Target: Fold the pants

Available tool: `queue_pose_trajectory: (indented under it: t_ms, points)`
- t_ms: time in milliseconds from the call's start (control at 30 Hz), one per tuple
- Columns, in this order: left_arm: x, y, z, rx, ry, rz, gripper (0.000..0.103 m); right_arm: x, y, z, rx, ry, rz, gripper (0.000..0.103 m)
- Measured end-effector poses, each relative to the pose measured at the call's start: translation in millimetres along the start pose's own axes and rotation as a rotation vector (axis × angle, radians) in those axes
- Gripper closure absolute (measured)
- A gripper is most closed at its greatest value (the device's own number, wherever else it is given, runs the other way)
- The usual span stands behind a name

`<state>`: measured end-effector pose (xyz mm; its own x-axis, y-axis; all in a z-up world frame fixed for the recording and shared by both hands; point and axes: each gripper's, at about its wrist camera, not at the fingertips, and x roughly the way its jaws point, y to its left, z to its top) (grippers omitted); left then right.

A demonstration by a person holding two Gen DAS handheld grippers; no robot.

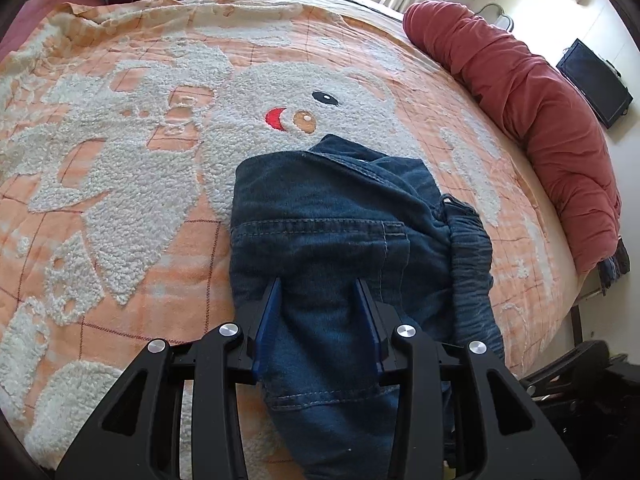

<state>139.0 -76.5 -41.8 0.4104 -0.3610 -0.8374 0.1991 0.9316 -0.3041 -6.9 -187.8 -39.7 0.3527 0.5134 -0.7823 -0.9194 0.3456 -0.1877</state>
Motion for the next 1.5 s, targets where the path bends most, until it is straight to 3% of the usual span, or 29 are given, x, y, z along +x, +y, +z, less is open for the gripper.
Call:
queue_pose_trajectory:
  t_ms: [133,300,400,600,633,733,900,967,1100,1200,1367,1433,1500]
  points:
    - [-4,-1,-2,0.005,0.004,0.007,0.067,-9,3,1,0.005,-0.026,0.011,0.09]
    - [-4,1,0,-0.001,0.01,0.0,0.067,-41,6,10,0.003,-0.137,-0.003,0.09]
    - [-2,3,3,-0.002,0.025,-0.009,0.067,-45,25,24,-0.08,-0.175,-0.007,0.09]
    - [1,3,11,0.029,0.057,0.001,0.063,-4,48,54,-0.314,-0.114,-0.083,0.09]
    - [2,4,12,0.031,0.058,0.004,0.062,16,51,60,-0.409,-0.071,-0.152,0.09]
    - [4,7,13,0.026,0.058,0.005,0.061,32,50,59,-0.46,-0.021,-0.199,0.094]
    - [5,8,12,0.026,0.048,-0.003,0.06,23,46,49,-0.41,0.009,-0.065,0.102]
    - [5,7,12,0.032,0.033,0.009,0.059,17,36,40,-0.325,0.007,0.029,0.103]
    - [3,9,9,0.01,0.002,0.002,0.057,22,37,26,-0.297,0.043,-0.006,0.103]
    - [-4,8,4,0.014,-0.022,0.009,0.053,-3,25,21,-0.153,-0.037,0.053,0.102]
    - [-19,2,-1,0.022,-0.07,0.032,0.052,-53,19,9,0.013,-0.178,0.074,0.077]
    - [-28,-3,-3,0.029,-0.094,0.04,0.049,-72,18,6,0.061,-0.227,0.049,0.064]
    - [-36,-9,-5,0.042,-0.115,0.055,0.046,-80,18,3,0.098,-0.258,0.023,0.058]
